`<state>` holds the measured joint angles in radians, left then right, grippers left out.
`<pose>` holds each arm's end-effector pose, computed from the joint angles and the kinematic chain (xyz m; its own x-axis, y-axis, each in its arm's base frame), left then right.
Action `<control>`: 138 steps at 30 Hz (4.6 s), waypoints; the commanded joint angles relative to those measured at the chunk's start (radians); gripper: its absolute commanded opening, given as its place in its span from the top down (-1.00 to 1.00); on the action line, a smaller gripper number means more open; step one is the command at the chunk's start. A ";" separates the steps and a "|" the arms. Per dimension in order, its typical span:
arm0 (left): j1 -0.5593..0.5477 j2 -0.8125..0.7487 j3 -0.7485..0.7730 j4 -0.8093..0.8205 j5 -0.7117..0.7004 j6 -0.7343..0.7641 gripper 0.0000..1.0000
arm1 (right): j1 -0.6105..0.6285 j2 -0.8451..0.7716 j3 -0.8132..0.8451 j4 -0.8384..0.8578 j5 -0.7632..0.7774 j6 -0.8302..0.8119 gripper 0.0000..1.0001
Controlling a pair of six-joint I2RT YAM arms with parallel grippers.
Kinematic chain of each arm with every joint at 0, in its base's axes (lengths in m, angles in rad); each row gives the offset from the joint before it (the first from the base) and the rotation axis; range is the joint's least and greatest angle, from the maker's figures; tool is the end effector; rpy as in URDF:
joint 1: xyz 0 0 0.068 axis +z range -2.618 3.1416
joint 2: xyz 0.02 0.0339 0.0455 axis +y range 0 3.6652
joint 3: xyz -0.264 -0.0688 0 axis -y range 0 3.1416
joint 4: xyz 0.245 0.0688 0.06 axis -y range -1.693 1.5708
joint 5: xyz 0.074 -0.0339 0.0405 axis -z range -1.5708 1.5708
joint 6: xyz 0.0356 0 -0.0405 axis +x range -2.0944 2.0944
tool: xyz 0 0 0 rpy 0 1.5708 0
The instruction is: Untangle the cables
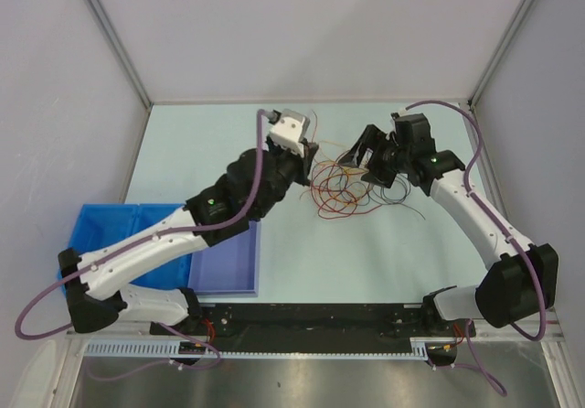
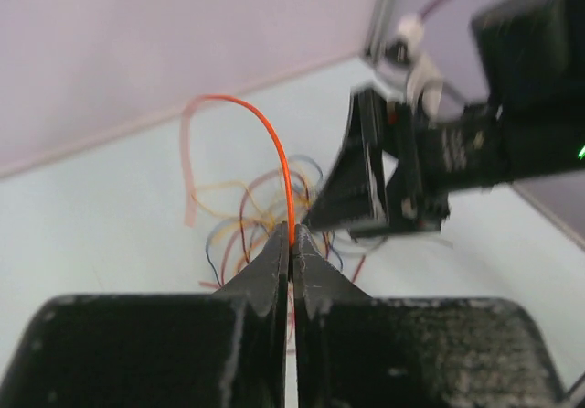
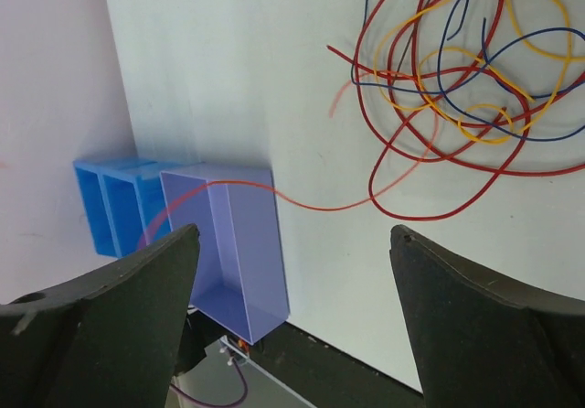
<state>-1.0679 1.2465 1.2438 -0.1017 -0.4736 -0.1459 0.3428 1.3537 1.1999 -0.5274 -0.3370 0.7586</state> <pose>0.1521 -0.2429 0.4121 -0.1313 -0.0298 -0.9909 0.5479 0.8309 -0.0976 0.2767 0.1113 0.3253 -0.8151 0.3984 -0.4206 0.0022 0.7281 0.6855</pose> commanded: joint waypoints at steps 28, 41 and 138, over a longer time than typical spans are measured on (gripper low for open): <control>0.008 -0.363 0.100 0.007 -0.324 0.275 0.99 | 0.035 -0.045 -0.126 0.035 0.018 -0.051 -0.77; 0.026 -0.527 0.104 -0.216 -0.457 0.270 1.00 | 0.079 -0.048 -0.128 0.052 0.021 -0.022 -0.74; 0.029 -0.685 -0.106 -0.834 -0.757 -0.299 0.99 | 0.242 0.056 -0.128 0.063 0.036 -0.027 -0.69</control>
<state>-1.0458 0.4675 1.1252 -0.8730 -1.2690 -0.3935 0.5751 1.3899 1.0714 -0.4950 -0.2962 0.7410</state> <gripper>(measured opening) 0.010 0.848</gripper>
